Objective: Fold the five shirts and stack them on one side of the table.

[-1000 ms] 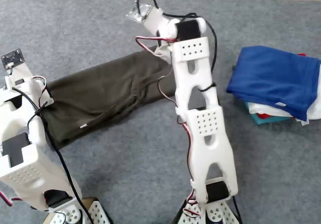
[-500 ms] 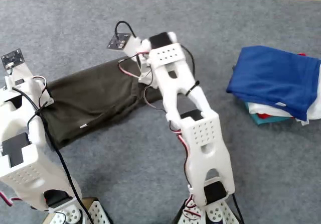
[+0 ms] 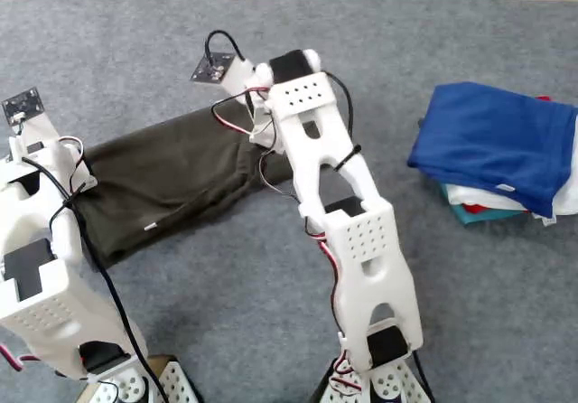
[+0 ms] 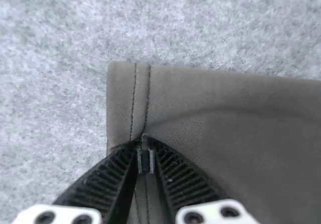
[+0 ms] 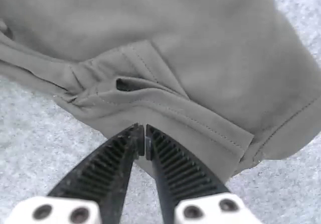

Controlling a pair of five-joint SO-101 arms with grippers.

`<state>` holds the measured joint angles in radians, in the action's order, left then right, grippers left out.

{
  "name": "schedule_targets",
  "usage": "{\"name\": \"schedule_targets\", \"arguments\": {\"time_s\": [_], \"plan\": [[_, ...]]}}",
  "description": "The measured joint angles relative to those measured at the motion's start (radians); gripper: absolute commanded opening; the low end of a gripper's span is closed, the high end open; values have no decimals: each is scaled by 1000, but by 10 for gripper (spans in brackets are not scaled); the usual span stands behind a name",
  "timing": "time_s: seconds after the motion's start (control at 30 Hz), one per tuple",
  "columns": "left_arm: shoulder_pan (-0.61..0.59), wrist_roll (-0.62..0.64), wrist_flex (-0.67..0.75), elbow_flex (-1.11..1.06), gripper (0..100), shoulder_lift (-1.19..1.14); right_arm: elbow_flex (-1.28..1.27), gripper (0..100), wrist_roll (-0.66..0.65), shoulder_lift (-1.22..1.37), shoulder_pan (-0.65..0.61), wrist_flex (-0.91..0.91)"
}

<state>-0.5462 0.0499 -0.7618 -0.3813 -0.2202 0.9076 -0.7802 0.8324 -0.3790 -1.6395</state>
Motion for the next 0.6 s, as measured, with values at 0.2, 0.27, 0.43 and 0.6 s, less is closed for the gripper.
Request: {"name": "schedule_targets", "arguments": {"time_s": [0.2,0.27,0.43,0.6], "plan": [[0,0,0,0,31,0,0,15,0,126,-46,104],[0,0,0,0,31,0,14,15,0,183,-54,121],[-2,0,0,0,30,0,187,15,0,210,-35,15],[-2,0,-11,0,33,0,446,15,43,201,21,-110]]}}
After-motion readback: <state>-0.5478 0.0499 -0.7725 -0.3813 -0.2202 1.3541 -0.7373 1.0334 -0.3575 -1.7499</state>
